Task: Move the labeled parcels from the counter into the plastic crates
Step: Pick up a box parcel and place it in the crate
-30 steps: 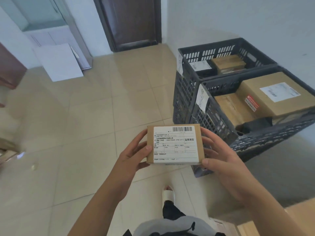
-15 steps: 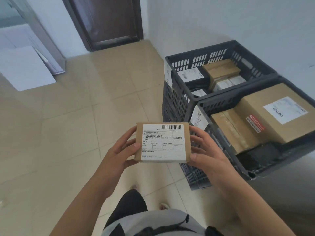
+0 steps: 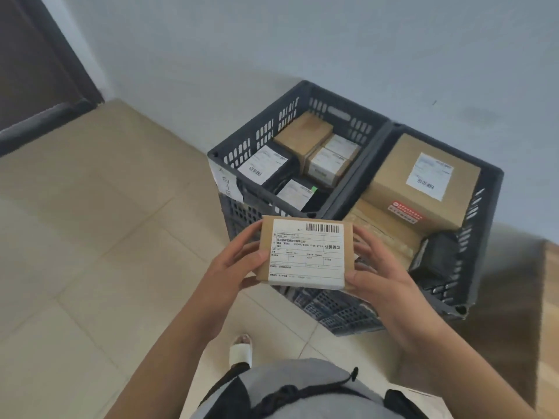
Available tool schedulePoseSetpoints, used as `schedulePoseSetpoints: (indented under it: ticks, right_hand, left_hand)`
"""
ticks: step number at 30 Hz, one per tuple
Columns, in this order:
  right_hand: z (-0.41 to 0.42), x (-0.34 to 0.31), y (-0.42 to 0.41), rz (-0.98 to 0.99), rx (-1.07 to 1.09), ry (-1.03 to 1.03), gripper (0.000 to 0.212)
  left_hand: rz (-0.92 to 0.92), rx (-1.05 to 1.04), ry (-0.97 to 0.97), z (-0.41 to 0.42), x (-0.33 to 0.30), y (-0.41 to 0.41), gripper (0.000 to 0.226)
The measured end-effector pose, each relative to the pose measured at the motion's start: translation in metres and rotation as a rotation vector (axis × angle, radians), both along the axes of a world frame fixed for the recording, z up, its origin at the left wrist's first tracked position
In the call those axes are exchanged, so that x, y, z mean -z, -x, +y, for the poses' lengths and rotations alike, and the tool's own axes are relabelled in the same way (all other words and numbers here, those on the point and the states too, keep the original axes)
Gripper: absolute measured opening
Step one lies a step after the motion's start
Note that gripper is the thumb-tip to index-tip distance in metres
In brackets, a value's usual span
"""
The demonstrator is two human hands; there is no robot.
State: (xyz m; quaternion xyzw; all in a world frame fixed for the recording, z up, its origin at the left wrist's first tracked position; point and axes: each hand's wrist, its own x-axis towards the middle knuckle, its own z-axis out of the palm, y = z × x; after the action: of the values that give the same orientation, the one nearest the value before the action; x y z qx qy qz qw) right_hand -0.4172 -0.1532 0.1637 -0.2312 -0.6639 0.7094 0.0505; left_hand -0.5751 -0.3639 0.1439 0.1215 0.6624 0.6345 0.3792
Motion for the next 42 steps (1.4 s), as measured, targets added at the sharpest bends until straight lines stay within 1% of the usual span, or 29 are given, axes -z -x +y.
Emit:
schedulePoseSetpoints:
  ticks: [4,8,12,14,17,23,25,26,28,30,32,34,36,40,42]
  right_hand:
    - [-0.014,0.0,0.017,0.01,0.157,0.011,0.064]
    - [-0.013,0.004,0.016,-0.039,0.313,0.025,0.065]
    - [0.004,0.014,0.018,-0.076,0.432,0.064,0.067]
    - [0.016,0.022,0.024,-0.072,0.452,0.092,0.067]
    - [0.039,0.03,0.042,-0.024,0.482,0.151,0.069]
    - [0.069,0.049,0.078,0.05,0.522,0.246,0.065]
    - [0.076,0.058,0.081,0.041,0.514,0.287,0.068]
    - [0.081,0.061,0.08,0.035,0.489,0.275,0.072]
    - [0.096,0.064,0.075,0.006,0.426,0.207,0.081]
    - [0.116,0.063,0.064,-0.072,0.391,0.097,0.095]
    - [0.139,0.058,0.052,-0.201,0.347,-0.111,0.105]
    - [0.156,0.054,0.04,-0.317,0.257,-0.324,0.108]
    - [0.165,0.05,0.033,-0.409,0.193,-0.477,0.108]
    - [0.168,0.047,0.032,-0.538,0.178,-0.651,0.106]
    - [0.168,0.045,0.028,-0.616,0.181,-0.676,0.108]
  left_hand:
    - [-0.01,0.147,0.016,0.015,0.008,0.046,0.04]
    - [-0.078,0.294,0.029,0.041,0.016,0.069,0.041]
    - [-0.135,0.418,0.054,0.074,0.019,0.086,0.054]
    - [-0.127,0.437,0.069,0.091,0.02,0.096,0.062]
    - [-0.104,0.403,0.08,0.113,0.016,0.11,0.067]
    - [-0.079,0.427,0.179,0.157,0.012,0.146,0.061]
    - [-0.085,0.417,0.209,0.169,0.015,0.154,0.053]
    - [-0.091,0.414,0.219,0.175,0.016,0.158,0.05]
    - [-0.097,0.43,0.242,0.191,0.018,0.164,0.05]
    - [-0.068,0.479,0.27,0.211,0.019,0.163,0.055]
    - [-0.004,0.549,0.295,0.232,0.018,0.156,0.055]
    - [0.06,0.617,0.309,0.254,0.017,0.145,0.049]
    - [0.099,0.678,0.332,0.274,0.02,0.133,0.046]
    - [0.085,0.796,0.342,0.298,0.028,0.107,0.046]
    - [0.042,0.843,0.364,0.302,0.033,0.1,0.05]
